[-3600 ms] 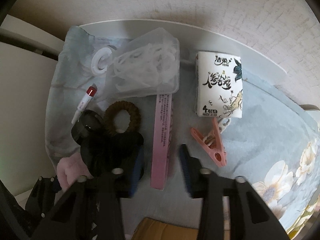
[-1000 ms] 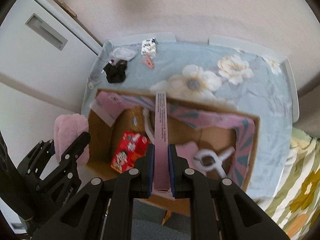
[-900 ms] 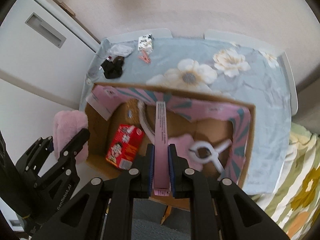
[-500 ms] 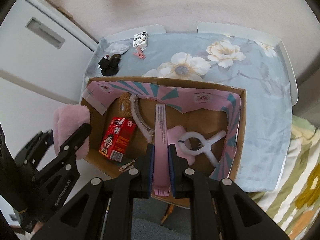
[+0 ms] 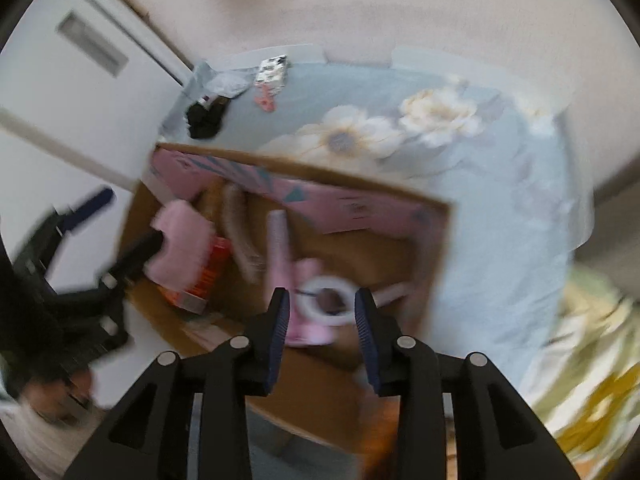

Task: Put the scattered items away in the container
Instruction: 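Open both tools to drop the pink ring and comb into the box, then move both tools back over the tray toward the black scrunchie and clothespin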

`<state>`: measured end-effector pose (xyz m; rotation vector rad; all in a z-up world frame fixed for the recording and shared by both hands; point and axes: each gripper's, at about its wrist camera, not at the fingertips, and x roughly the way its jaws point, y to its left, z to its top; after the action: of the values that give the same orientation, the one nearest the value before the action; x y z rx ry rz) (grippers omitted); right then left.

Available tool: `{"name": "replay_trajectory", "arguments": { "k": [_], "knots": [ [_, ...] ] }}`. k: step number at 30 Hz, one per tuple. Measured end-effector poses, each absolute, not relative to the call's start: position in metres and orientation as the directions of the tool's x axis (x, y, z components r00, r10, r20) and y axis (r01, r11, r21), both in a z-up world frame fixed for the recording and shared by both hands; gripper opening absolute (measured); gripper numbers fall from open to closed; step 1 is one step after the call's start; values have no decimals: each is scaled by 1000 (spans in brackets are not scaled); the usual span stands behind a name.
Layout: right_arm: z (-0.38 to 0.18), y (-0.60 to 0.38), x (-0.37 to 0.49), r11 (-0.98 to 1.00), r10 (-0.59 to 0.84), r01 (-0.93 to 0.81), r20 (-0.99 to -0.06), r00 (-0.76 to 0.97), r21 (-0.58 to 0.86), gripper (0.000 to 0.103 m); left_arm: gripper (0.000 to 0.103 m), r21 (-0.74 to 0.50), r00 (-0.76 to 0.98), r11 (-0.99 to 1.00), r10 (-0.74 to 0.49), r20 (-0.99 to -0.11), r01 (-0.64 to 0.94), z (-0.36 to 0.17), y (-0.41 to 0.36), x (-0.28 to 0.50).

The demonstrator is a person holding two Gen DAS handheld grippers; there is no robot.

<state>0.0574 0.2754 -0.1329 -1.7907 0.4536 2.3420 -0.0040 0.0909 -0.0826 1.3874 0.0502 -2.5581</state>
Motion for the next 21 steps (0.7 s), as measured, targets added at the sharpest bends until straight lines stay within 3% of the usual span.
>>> {"name": "replay_trajectory", "arguments": {
  "k": [5,9,13,18,20,21],
  "knots": [
    [-123,298,82,-977,34,-214,-973,-230,16,31,85,103,-525,-976,-192,-829,194,-79,99,-11],
    [-121,303,107,-993,14,-114,-983,-181,7,31,85,102,-518,-977,-188,-834,189,-77,99,-11],
    [-114,284,126,-997,-77,-5,-980,-181,79,31,85,90,-510,-974,-187,-840,208,-80,89,-6],
    [-106,254,116,-972,-231,34,-910,-344,234,32,85,92,-486,-972,-190,-853,218,-88,72,-1],
    [-108,246,105,-955,-280,18,-876,-394,297,41,85,93,-487,-972,-191,-852,218,-88,64,2],
    [-110,242,97,-945,-301,8,-860,-413,328,41,85,88,-490,-971,-188,-851,220,-87,60,3]
  ]
}}
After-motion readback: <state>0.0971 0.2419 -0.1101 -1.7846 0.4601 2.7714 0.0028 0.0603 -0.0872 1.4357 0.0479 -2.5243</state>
